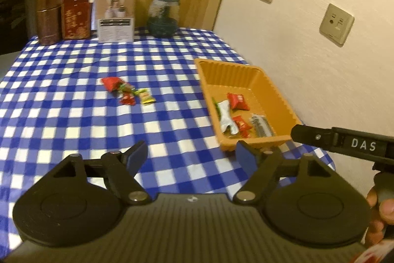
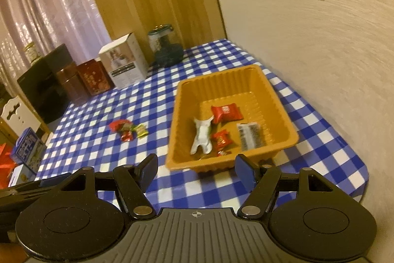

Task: Organize snacks
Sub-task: 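Withdraw both grippers from the tray back toward the remaining candies, then reach both grippers down to the remaining candy pile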

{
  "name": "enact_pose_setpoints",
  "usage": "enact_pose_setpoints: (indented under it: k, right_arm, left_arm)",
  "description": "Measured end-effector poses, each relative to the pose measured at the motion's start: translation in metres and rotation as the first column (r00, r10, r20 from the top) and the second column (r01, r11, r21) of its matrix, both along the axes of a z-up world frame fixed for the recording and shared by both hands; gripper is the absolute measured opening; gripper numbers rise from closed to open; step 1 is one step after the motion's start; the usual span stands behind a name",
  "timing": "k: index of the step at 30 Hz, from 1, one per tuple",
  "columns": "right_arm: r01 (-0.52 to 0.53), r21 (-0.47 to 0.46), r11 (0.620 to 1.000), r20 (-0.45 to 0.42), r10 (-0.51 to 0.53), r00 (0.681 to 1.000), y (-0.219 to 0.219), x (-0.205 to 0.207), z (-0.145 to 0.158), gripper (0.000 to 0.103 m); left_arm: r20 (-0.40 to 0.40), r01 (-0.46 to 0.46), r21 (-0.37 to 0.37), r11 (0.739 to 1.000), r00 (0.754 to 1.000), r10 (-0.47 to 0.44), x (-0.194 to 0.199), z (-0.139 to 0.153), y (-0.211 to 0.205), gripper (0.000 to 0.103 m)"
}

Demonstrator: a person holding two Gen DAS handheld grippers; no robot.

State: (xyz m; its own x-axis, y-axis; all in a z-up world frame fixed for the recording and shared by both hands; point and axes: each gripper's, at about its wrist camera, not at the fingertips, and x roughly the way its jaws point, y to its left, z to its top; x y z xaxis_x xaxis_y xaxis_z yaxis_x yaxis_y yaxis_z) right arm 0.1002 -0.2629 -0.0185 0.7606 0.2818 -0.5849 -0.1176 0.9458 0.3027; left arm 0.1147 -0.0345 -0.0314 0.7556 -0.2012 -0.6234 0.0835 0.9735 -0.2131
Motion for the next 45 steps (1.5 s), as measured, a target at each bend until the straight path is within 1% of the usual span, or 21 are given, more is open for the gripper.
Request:
enact_pose_setpoints:
  k: [2, 7, 11, 20, 27, 36, 40, 45]
  right_arm:
    - [-0.008, -0.001, 1.0, -0.003, 0.008, 1.0, 0.006, -0.005, 0.0, 0.069]
    - [-0.028, -0.001, 1.0, -0.006, 0.028, 1.0, 0.019, -0.012, 0.0, 0.069]
    - [-0.05, -0.005, 0.999, -0.01, 0.05, 0.999, 0.03, -0.018, -0.001, 0.07]
    - [-0.101, -0.02, 0.995, -0.008, 0.1, 0.995, 0.052, -0.026, 0.0, 0.07]
    - [-0.123, -0.025, 0.992, 0.003, 0.123, 0.992, 0.063, -0.026, 0.003, 0.07]
    - [-0.14, -0.029, 0.99, 0.003, 0.14, 0.99, 0.071, -0.022, 0.0, 0.07]
    - [-0.151, -0.031, 0.988, 0.009, 0.152, 0.988, 0.075, -0.018, -0.002, 0.07]
    - [-0.169, -0.039, 0.985, 0.02, 0.17, 0.985, 0.084, -0.007, -0.004, 0.07]
  left_arm:
    - [-0.003, -0.021, 0.003, 1.0, 1.0, 0.021, -0.008, 0.0, 0.011, 0.078]
    - [-0.004, -0.075, 0.021, 0.997, 0.997, 0.075, -0.024, 0.001, 0.037, 0.084]
    - [-0.004, -0.111, 0.02, 0.994, 0.994, 0.111, -0.034, 0.002, 0.055, 0.088]
    - [0.008, -0.157, 0.014, 0.987, 0.988, 0.157, -0.047, 0.011, 0.082, 0.089]
    - [0.018, -0.175, 0.019, 0.984, 0.984, 0.175, -0.05, 0.015, 0.091, 0.089]
    - [0.01, -0.193, 0.013, 0.981, 0.981, 0.193, -0.047, 0.01, 0.099, 0.089]
    - [0.012, -0.18, 0.028, 0.983, 0.984, 0.179, -0.04, 0.008, 0.102, 0.089]
    - [0.033, -0.157, 0.048, 0.987, 0.987, 0.155, -0.026, 0.011, 0.107, 0.089]
